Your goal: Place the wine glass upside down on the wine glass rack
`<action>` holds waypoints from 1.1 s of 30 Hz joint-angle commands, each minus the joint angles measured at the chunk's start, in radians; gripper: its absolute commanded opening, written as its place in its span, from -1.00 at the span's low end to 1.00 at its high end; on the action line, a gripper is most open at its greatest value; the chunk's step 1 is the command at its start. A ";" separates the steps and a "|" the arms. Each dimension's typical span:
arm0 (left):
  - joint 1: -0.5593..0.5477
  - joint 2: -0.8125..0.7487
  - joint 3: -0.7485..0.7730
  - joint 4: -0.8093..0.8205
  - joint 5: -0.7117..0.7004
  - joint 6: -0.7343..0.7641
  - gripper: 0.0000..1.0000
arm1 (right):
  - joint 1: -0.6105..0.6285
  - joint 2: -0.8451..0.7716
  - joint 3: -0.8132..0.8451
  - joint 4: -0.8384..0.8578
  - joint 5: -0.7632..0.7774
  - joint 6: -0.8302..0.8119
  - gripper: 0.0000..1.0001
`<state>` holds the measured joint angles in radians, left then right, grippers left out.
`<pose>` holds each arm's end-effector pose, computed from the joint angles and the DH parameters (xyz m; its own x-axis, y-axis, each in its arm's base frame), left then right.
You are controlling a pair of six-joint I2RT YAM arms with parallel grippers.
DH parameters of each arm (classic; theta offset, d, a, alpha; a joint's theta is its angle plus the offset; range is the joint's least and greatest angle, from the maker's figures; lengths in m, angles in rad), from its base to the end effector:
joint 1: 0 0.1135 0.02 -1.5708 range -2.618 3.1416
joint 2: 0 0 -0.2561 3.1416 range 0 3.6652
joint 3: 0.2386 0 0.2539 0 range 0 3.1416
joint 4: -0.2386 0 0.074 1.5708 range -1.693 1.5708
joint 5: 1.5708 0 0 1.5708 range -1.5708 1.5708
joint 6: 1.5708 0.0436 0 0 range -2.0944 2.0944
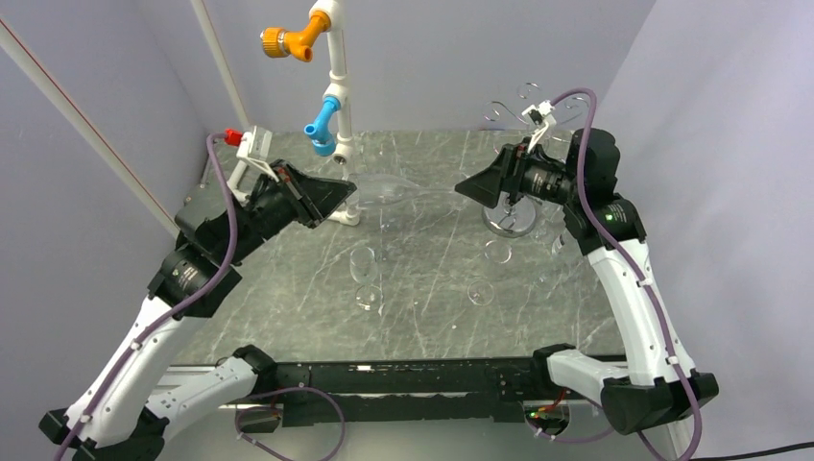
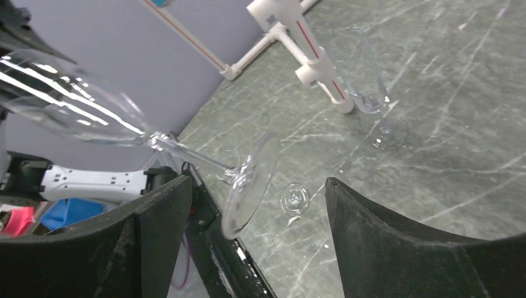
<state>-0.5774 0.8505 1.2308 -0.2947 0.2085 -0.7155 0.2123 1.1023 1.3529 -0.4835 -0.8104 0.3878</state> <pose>0.1410 -0.1026 0.4633 -0.4096 -0.4991 -0.7636 0.5805 0.5031 -0.6402 0.2179 0.0793 0.4373 -0.5244 0.1536 -0.8375 -0.6871 0.5046 0.5228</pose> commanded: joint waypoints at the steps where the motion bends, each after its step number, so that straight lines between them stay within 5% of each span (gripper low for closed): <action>1: -0.041 0.009 0.019 0.127 -0.058 -0.002 -1.00 | 0.004 0.006 0.037 -0.017 0.083 0.023 0.42; 5: -0.053 0.017 0.013 0.136 -0.078 -0.002 -1.00 | 0.003 0.010 0.028 0.021 0.043 0.060 -0.29; 11: -0.056 0.013 0.000 0.140 -0.106 -0.005 -1.00 | 0.004 0.019 0.050 0.050 0.010 0.060 -1.00; 13: -0.055 0.010 -0.010 0.150 -0.107 -0.016 -0.96 | 0.004 0.017 0.068 0.048 0.024 0.043 -1.00; 16: -0.056 0.000 -0.026 0.163 -0.095 -0.037 -0.44 | 0.001 0.016 0.108 0.031 0.053 -0.020 -1.00; 20: -0.055 -0.034 -0.035 0.114 -0.106 -0.040 0.51 | -0.016 0.014 0.177 -0.024 0.099 -0.188 -1.00; 23: -0.055 -0.082 -0.022 -0.028 -0.191 -0.017 0.95 | -0.036 0.008 0.233 -0.100 0.152 -0.389 -1.00; 33: -0.056 -0.244 -0.035 -0.352 -0.473 0.027 0.99 | -0.040 -0.020 0.239 -0.133 0.371 -1.152 -1.00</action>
<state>-0.6361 0.6083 1.1881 -0.5159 -0.1547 -0.7181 0.1772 1.0794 1.5700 -0.6277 -0.5350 -0.4084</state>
